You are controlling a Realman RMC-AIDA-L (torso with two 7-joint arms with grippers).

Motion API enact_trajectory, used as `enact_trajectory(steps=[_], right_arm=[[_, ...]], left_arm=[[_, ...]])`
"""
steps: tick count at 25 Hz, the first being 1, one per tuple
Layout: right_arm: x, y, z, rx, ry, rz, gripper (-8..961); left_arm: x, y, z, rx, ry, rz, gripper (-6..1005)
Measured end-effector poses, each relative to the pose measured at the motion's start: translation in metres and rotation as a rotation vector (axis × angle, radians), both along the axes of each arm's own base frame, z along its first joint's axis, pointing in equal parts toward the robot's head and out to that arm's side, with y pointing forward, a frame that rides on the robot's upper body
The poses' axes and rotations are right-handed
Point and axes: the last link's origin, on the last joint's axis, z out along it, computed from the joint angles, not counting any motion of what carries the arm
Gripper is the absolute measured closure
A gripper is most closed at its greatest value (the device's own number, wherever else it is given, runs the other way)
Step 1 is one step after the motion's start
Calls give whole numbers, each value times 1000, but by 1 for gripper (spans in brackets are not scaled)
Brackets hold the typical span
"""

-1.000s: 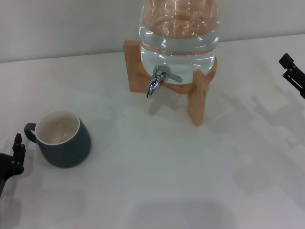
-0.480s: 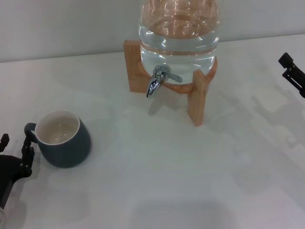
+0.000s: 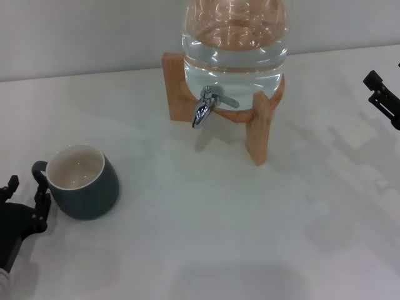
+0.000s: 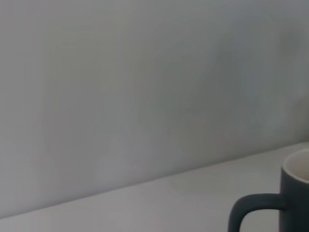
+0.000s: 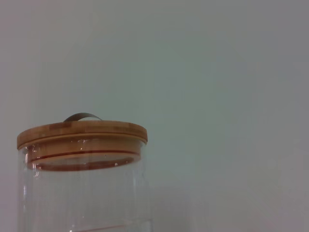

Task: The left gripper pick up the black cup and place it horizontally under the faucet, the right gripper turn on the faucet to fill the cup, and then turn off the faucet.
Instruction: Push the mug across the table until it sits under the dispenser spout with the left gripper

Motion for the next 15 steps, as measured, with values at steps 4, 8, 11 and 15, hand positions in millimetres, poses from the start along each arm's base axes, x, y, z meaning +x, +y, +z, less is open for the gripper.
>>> enact_trajectory(steps=[4, 8, 11, 15], right_arm=[[0, 0, 0, -1, -1, 1, 90], [0, 0, 0, -1, -1, 2, 90], [0, 0, 0, -2, -1, 2, 90], [0, 0, 0, 0, -4, 2, 89]], left_arm=[[1, 1, -1, -5, 2, -4, 518], [2, 3, -1, -6, 4, -8, 518], [2, 3, -1, -9, 6, -12, 518], [6, 5, -3, -24, 13, -32, 519]])
